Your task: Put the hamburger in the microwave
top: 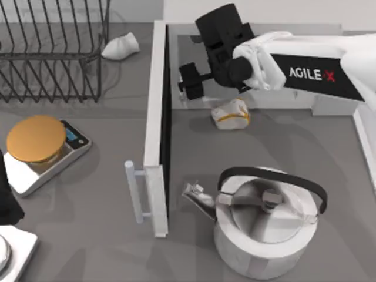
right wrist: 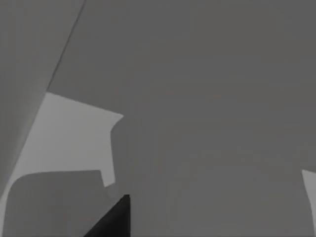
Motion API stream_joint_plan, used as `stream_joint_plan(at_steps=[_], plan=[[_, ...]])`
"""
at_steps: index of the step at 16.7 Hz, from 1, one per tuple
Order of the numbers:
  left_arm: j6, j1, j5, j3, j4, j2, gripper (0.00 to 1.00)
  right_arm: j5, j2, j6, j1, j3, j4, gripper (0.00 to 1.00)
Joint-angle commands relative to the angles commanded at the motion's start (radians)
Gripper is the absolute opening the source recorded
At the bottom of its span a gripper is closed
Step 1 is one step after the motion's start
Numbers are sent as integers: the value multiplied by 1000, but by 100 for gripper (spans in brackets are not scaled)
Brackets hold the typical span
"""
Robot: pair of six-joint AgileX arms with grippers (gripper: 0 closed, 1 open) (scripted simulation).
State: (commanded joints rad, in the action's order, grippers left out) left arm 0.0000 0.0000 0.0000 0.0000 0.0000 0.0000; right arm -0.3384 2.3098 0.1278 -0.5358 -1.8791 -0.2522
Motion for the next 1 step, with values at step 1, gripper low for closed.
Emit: stream_joint_plan(at_steps=[1], plan=[[0,0,0,0,0,0,100,0,-2,0,0,-2,-4,100]])
